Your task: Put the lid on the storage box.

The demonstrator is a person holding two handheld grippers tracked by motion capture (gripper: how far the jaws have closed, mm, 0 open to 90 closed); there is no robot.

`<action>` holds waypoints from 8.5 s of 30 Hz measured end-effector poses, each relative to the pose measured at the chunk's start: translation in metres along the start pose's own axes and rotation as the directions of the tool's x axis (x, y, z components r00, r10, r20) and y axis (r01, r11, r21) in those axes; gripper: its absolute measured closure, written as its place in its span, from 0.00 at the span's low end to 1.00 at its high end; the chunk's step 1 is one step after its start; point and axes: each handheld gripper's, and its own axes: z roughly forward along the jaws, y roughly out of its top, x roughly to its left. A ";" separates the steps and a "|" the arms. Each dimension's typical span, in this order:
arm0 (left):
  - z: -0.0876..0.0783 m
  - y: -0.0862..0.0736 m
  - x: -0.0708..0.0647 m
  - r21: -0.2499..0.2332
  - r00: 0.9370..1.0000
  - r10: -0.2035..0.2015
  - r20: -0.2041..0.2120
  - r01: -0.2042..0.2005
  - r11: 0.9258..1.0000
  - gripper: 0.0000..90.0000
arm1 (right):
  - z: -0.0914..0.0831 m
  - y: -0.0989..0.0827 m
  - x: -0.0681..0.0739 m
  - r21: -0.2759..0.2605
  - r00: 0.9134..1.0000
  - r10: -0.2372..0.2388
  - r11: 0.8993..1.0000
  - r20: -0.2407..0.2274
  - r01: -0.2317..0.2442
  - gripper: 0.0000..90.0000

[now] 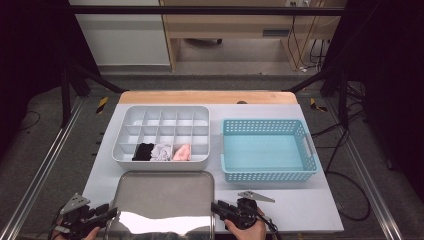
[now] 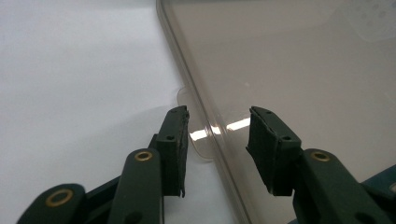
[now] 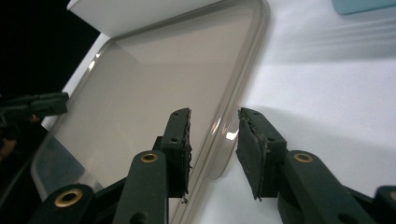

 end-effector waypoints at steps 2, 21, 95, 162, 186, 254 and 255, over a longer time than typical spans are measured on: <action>0.000 0.000 0.000 0.001 1.000 0.000 -0.002 0.000 1.000 0.63 | 0.000 0.000 0.000 0.001 1.000 0.026 1.000 -0.003 -0.026 0.72; -0.001 0.000 0.000 0.001 1.000 -0.001 -0.007 0.001 1.000 0.64 | -0.004 0.004 -0.001 -0.012 0.997 0.068 0.998 -0.032 -0.068 0.74; 0.000 0.001 0.007 -0.011 0.997 -0.044 0.061 0.044 0.999 0.42 | -0.006 0.007 0.013 0.065 0.994 -0.002 0.998 -0.112 0.010 0.79; -0.041 0.109 -0.004 -0.372 0.997 0.071 0.026 -0.056 0.927 0.72 | -0.029 0.123 0.041 -0.179 0.963 -0.260 0.953 -0.066 0.245 0.82; -0.035 0.170 0.009 -0.423 0.998 0.066 0.014 -0.054 0.905 0.72 | -0.016 0.180 0.043 -0.251 0.956 -0.288 0.930 -0.050 0.267 0.81; 0.022 0.197 0.057 -0.370 0.999 -0.027 0.024 0.034 0.929 0.64 | 0.053 0.213 0.027 -0.212 0.980 -0.200 0.957 0.014 0.198 0.75; 0.023 0.197 0.058 -0.368 0.999 -0.027 0.025 0.035 0.929 0.64 | 0.054 0.213 0.027 -0.214 0.980 -0.198 0.957 0.014 0.197 0.74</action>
